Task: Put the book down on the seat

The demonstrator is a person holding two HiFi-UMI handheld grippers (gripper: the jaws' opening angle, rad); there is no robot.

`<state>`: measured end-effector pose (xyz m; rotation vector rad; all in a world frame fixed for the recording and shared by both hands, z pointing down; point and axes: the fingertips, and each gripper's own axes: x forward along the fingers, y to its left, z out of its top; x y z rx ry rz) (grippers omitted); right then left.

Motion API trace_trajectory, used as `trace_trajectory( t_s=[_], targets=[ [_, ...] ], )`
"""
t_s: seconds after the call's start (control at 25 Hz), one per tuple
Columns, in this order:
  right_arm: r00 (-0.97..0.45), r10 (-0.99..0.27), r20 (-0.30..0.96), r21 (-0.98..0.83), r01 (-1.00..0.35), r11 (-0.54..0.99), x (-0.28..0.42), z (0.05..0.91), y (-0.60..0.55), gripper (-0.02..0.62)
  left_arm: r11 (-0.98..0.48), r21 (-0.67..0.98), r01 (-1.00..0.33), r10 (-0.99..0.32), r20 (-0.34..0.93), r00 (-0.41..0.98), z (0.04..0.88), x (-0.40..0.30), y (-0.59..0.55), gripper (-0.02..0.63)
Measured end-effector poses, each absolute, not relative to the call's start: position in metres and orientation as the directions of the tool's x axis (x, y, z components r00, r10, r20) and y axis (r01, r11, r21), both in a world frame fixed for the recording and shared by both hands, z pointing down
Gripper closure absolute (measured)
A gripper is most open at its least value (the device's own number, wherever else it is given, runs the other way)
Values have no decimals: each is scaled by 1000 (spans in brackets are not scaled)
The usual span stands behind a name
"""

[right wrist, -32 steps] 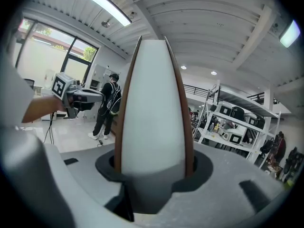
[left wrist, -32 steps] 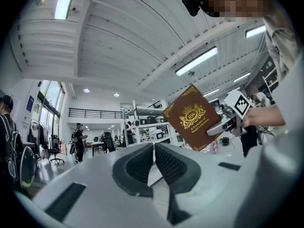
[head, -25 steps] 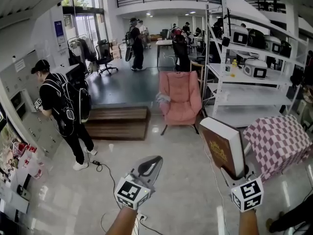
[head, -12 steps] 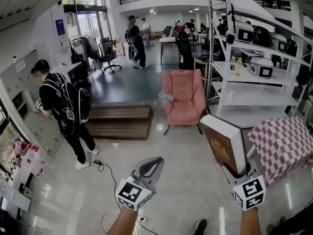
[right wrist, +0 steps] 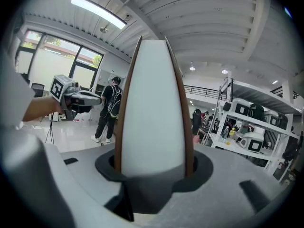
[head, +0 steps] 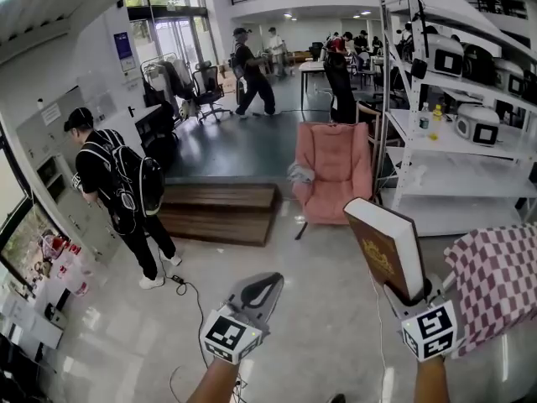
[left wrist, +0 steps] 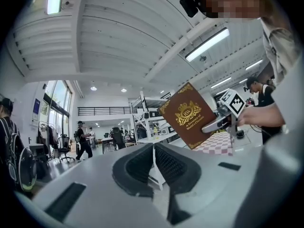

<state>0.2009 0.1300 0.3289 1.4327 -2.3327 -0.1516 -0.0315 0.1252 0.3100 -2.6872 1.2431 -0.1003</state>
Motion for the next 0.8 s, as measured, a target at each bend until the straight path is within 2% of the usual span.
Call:
trace_trajectory(
  t_s=[0.48,0.8],
  targets=[
    [-449,-845,291,274,-807,523,273,340,33,382,-597,-210,-774,-793,9,609,311,45,25,597],
    [-445,-856,264,264,-820,508,310,336,-5,382,-614,-234,-754,-776,5,631,304,89,-19,595]
  ],
)
